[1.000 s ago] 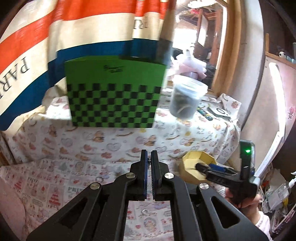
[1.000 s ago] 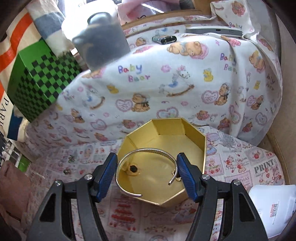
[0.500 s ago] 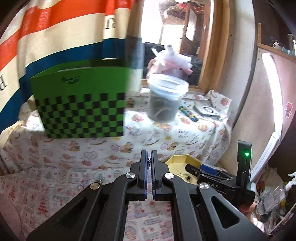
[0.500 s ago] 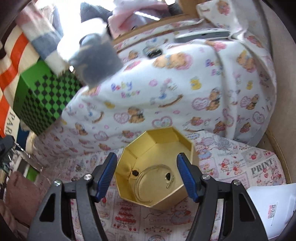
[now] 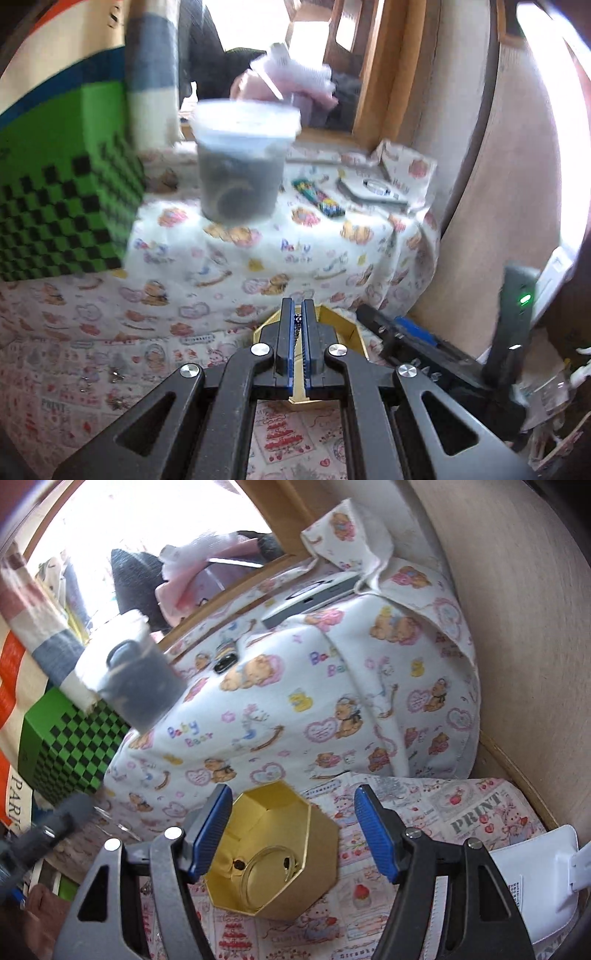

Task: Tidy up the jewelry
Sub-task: 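Lower the held earring into the gold box and open the left tool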

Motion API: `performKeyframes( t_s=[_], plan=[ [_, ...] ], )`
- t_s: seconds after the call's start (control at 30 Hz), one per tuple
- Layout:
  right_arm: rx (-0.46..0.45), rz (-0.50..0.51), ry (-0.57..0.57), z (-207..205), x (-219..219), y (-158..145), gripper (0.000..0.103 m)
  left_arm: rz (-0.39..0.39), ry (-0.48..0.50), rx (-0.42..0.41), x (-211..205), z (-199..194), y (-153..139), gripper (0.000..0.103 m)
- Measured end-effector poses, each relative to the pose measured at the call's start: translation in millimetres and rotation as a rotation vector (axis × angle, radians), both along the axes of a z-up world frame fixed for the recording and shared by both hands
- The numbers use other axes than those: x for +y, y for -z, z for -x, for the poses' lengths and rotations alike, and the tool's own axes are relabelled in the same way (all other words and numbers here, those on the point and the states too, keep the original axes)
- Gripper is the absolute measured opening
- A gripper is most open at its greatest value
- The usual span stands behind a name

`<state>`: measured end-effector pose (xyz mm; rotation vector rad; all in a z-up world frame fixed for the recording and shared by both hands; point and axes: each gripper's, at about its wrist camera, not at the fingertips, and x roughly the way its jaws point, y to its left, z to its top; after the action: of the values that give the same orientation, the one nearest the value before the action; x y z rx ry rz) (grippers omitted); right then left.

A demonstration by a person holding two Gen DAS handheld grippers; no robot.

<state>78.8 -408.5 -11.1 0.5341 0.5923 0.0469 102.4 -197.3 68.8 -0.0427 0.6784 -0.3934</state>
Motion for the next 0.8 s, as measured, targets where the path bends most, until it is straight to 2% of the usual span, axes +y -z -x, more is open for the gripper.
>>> performKeyframes(
  t_s=[0.17, 0.33, 0.5, 0.67, 0.8],
  plan=[
    [0.03, -0.055, 0.026, -5, -4, 9, 0.069, -0.052, -0.005, 0.039, -18, -14, 27, 0.003],
    [0.053, -0.066, 0.032, -8, -7, 14, 0.069, -0.055, -0.01, 0.076, -26, -27, 40, 0.003],
    [0.054, -0.047, 0.036, -8, -5, 15, 0.069, -0.022, -0.01, 0.045, -21, -22, 19, 0.003],
    [0.056, -0.043, 0.033, -8, -2, 15, 0.069, -0.063, -0.01, -0.017, -24, -15, -1, 0.003],
    [0.057, -0.043, 0.033, -8, -3, 15, 0.069, -0.082, -0.012, -0.011, -29, -21, 2, 0.003]
  ],
)
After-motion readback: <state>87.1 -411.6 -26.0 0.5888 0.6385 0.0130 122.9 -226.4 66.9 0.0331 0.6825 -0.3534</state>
